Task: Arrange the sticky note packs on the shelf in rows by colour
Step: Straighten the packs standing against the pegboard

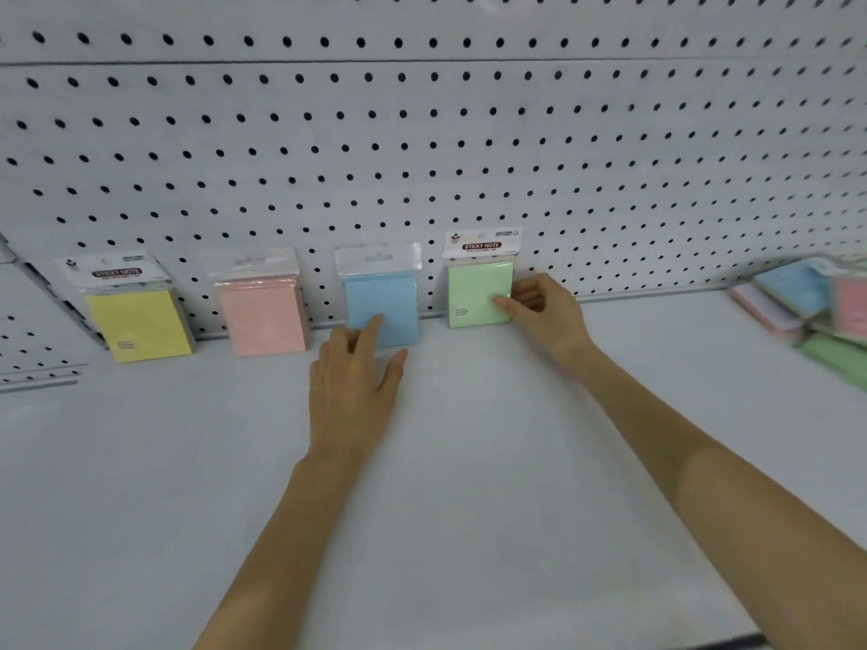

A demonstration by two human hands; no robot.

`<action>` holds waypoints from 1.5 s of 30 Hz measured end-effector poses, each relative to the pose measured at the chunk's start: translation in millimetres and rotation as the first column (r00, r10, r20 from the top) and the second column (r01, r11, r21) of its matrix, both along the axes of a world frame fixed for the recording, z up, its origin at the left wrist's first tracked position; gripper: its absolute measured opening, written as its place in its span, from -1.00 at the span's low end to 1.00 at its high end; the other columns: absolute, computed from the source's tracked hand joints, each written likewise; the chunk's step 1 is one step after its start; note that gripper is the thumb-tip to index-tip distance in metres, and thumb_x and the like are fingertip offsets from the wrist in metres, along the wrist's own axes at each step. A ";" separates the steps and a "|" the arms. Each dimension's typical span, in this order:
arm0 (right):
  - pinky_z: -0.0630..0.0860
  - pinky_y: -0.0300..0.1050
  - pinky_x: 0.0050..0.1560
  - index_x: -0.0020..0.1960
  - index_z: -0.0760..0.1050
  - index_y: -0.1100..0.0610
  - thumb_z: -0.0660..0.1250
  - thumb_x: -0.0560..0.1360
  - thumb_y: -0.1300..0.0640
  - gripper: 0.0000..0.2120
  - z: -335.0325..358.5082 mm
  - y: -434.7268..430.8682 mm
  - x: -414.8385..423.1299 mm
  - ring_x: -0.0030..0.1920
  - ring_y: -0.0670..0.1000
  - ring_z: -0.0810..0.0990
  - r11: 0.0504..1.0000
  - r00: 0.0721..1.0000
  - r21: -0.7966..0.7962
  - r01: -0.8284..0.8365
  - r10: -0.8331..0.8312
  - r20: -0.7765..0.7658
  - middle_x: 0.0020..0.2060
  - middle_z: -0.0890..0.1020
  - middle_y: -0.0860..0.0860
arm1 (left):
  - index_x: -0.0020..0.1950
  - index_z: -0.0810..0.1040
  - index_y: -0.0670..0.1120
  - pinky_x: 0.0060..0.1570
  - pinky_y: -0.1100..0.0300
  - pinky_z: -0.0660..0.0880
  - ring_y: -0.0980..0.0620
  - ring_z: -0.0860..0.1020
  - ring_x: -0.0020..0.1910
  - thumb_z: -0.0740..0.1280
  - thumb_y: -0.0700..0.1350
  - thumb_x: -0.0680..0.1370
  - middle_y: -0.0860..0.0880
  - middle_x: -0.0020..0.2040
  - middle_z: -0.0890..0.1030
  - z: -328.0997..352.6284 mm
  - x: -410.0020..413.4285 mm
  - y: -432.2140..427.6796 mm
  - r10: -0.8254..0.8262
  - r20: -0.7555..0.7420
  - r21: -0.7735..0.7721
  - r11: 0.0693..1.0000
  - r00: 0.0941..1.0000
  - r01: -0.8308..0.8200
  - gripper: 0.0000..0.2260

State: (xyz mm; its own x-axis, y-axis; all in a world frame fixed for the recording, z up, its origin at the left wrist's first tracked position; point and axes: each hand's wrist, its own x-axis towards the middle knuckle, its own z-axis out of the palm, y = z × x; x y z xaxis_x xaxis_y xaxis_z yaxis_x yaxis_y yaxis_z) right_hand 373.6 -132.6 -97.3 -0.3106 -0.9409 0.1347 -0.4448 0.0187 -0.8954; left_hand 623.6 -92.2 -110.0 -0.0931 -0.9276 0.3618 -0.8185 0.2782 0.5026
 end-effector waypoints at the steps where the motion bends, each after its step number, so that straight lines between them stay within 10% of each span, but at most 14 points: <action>1: 0.42 -0.51 -0.21 -0.01 0.49 0.14 0.47 0.41 0.05 -0.75 1.2 5.2 -2.8 -0.14 -0.10 0.54 1.000 1.000 0.013 0.024 -0.024 0.008 -0.13 0.59 -0.02 | 0.37 0.44 -0.07 0.00 -0.03 0.43 -0.18 0.49 0.02 0.22 0.13 0.53 -0.15 0.05 0.49 1.4 0.4 1.1 0.005 0.031 0.015 1.000 1.000 -0.005 -0.54; 7: 0.36 -0.44 -0.06 0.09 0.52 0.11 0.40 0.47 0.03 -0.75 25.2 59.8 -53.1 -0.03 -0.08 0.49 1.000 0.944 0.014 -0.013 0.017 -0.330 0.00 0.52 -0.04 | 0.32 0.48 -0.12 0.02 -0.10 0.44 -0.22 0.51 0.02 0.08 0.22 0.51 -0.20 0.07 0.52 30.3 -13.2 6.9 -0.067 0.187 -0.068 0.994 0.980 0.081 -0.44; 12: 0.26 -0.12 0.32 0.32 0.42 0.08 0.31 0.51 -0.09 -0.55 47.1 118.4 -142.4 0.31 0.06 0.37 0.983 0.663 0.136 -0.127 0.186 -0.725 0.30 0.45 0.03 | 0.32 0.49 -0.12 0.06 -0.12 0.44 -0.24 0.51 0.11 0.07 0.23 0.51 -0.19 0.18 0.54 69.2 -83.8 23.6 -0.154 0.394 -0.104 0.972 0.906 0.210 -0.43; 18: 0.30 0.11 0.36 0.37 0.41 0.06 0.24 0.46 -0.21 -0.44 67.5 171.7 -294.7 0.39 0.16 0.36 0.975 0.511 0.176 -0.133 0.220 -0.831 0.42 0.37 0.08 | 0.35 0.49 -0.06 0.24 -0.11 0.36 -0.20 0.48 0.25 0.00 0.29 0.51 -0.16 0.30 0.51 76.8 -215.2 54.2 -0.237 0.496 -0.041 0.955 0.835 0.295 -0.39; 25: 0.10 -0.29 0.37 0.43 0.32 -0.06 0.19 0.45 -0.22 -0.42 81.8 252.6 -432.5 0.44 -0.09 0.20 0.971 0.654 0.175 -0.161 0.238 -0.718 0.46 0.26 -0.12 | 0.52 0.21 0.03 0.44 0.11 0.04 -0.02 0.18 0.49 -0.23 0.42 0.41 -0.02 0.52 0.23 62.9 -385.6 119.7 -0.418 0.364 0.086 0.905 0.832 0.416 -0.20; 34: 0.07 -0.28 0.40 0.46 0.24 -0.11 0.10 0.42 -0.30 -0.35 58.4 290.7 -507.2 0.46 -0.12 0.17 0.959 0.718 0.251 -0.132 0.267 -0.642 0.48 0.20 -0.13 | 0.49 0.23 0.03 0.32 0.11 0.24 -0.03 0.32 0.35 -0.09 0.38 0.46 0.00 0.39 0.36 42.6 -487.1 152.7 -0.605 0.205 0.261 0.792 0.769 0.553 -0.29; 40: -0.02 -0.38 0.37 0.47 0.23 -0.05 0.08 0.42 -0.27 -0.34 34.9 306.2 -515.8 0.43 -0.24 0.05 0.928 0.752 0.324 -0.186 0.347 -0.561 0.47 0.11 -0.18 | 0.07 0.51 0.06 0.26 0.09 0.27 -0.07 0.32 0.17 0.14 0.31 0.52 -0.06 0.05 0.41 37.0 -518.6 157.1 -0.486 -0.014 0.476 0.765 0.874 0.433 -0.61; 45: -0.01 -0.36 0.38 0.44 0.32 0.00 0.11 0.43 -0.21 -0.38 27.1 310.1 -513.6 0.41 -0.21 0.10 0.954 0.799 0.232 -0.187 0.286 -0.529 0.45 0.21 -0.12 | 0.00 0.52 0.07 0.20 -0.04 0.43 -0.15 0.48 0.11 0.15 0.51 0.17 -0.10 0.05 0.51 28.7 -532.2 146.3 -0.306 -0.100 0.533 0.787 0.947 0.311 -0.35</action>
State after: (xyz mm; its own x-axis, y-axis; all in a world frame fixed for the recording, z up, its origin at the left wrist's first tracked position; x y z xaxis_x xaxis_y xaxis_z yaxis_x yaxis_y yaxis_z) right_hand -140.0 177.6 -70.2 0.0049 -0.9984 0.0557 -0.8702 -0.0317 -0.4917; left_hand 91.4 54.1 -81.3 -0.4069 -0.8953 -0.1813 -0.7309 0.2000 0.6525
